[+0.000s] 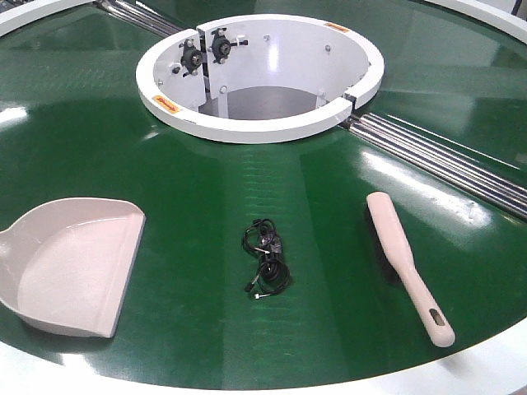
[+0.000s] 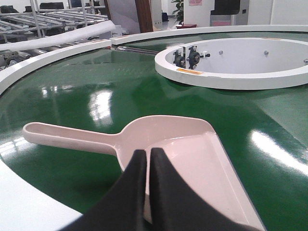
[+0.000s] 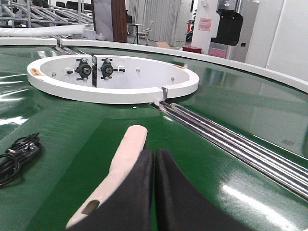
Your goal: Clean and inspect green conveyor with broom and dustpan
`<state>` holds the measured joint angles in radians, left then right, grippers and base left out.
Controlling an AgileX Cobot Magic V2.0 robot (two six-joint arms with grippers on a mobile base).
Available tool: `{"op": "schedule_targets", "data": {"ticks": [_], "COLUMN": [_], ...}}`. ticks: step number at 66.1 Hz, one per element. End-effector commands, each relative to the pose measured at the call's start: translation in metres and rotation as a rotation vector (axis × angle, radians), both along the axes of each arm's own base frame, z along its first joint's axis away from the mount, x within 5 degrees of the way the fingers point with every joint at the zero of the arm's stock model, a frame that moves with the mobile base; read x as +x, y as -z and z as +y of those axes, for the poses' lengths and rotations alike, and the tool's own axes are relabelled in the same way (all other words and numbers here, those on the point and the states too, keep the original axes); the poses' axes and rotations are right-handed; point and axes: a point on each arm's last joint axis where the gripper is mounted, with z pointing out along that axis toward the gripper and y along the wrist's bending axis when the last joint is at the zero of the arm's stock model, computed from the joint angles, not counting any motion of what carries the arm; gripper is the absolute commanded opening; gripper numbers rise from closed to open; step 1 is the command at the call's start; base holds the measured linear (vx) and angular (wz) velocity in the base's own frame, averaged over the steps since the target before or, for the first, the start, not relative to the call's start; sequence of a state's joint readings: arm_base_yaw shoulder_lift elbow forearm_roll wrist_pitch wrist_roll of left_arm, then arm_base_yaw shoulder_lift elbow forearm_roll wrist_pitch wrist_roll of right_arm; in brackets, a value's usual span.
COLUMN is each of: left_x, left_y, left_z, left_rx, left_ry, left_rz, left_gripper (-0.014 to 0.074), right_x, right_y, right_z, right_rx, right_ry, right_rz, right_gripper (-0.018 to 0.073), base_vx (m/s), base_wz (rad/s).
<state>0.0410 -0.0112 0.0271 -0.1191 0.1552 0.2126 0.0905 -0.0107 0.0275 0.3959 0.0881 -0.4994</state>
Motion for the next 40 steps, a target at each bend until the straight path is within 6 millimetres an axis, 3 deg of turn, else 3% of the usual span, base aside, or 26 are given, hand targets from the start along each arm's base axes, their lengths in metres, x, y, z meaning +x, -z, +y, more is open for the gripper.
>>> {"op": "schedule_targets", "data": {"ticks": [1,40], "left_x": [-0.0001,-0.0001], "left_y": [-0.0011,-0.0011], "left_z": [0.0007,0.0007], "left_rx": [-0.015,-0.015], "left_ry": [-0.009,-0.009], "left_rz": [-0.068,-0.068], "left_gripper": [-0.0006,-0.0006], "right_x": [0.0001,0.0001], "right_y": [-0.0006,-0.0006], "right_z": [-0.0025,-0.0025], "right_rx": [0.000,0.000], "right_ry": [0.029,0.029], "right_rz": [-0.054,-0.054], "right_gripper": [-0.0008,-0.0008], "base_vx": [0.00,0.00], "base_wz": [0.00,0.00]}}
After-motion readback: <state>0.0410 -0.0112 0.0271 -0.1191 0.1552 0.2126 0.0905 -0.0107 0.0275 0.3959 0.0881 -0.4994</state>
